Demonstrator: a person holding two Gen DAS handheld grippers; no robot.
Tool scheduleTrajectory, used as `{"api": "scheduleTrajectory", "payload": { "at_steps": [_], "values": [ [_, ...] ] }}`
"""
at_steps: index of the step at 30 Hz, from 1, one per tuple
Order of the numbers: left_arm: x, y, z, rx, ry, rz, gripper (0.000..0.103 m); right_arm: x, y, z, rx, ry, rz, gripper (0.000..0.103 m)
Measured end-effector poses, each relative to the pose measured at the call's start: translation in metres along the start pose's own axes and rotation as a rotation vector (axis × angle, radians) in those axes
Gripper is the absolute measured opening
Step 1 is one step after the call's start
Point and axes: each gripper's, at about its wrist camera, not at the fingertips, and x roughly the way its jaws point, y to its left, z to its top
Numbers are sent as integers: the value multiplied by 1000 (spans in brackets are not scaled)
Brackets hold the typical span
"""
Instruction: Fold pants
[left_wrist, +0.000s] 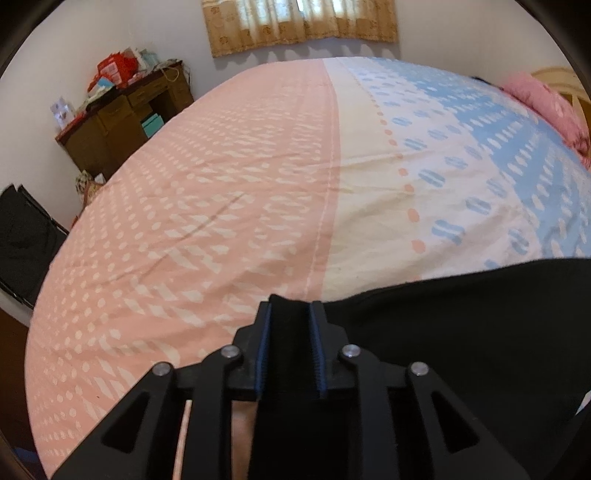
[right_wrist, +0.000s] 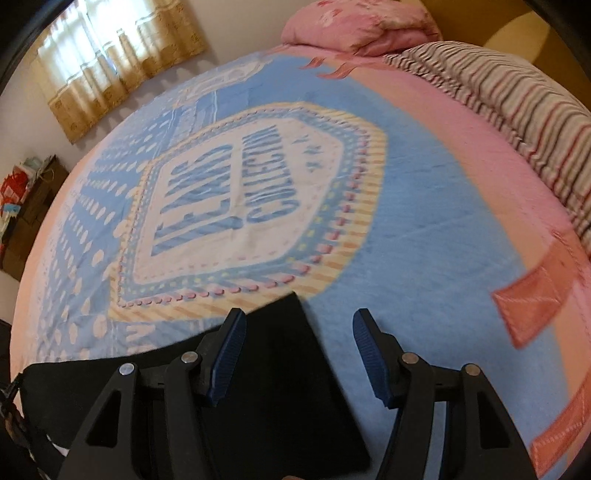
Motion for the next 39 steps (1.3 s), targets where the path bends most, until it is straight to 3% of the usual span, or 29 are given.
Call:
{"api": "scheduleTrajectory", "payload": {
  "at_steps": [3, 4, 5, 7, 9, 19, 29, 39],
  "values": [
    [1, -4, 2, 43, 10, 20, 15, 18, 7, 0, -13, 57, 34, 61],
    [1, -3, 2, 48, 12, 20, 14, 20, 9, -1, -22, 56, 28, 52],
    [1, -3, 3, 53, 15, 19, 13, 21, 13, -1, -42, 48, 11, 33],
    [0, -1, 5, 53, 19, 7, 10, 20, 14, -1, -52, 46, -6, 14],
    [-2, -1, 7, 47, 21, 2, 9, 14, 13, -1, -38, 35, 13, 6],
    [-61, 22, 5, -35, -152, -88, 8, -70, 19, -20, -97, -169, 74, 5],
    [-110, 43, -33, -149, -269, -218, 8, -161, -15, -88, -99, -397, 237, 5],
    [-120, 59, -103, -218, -283, -313, 7, -195, -54, -162, -101, -437, 264, 5]
  ]
}}
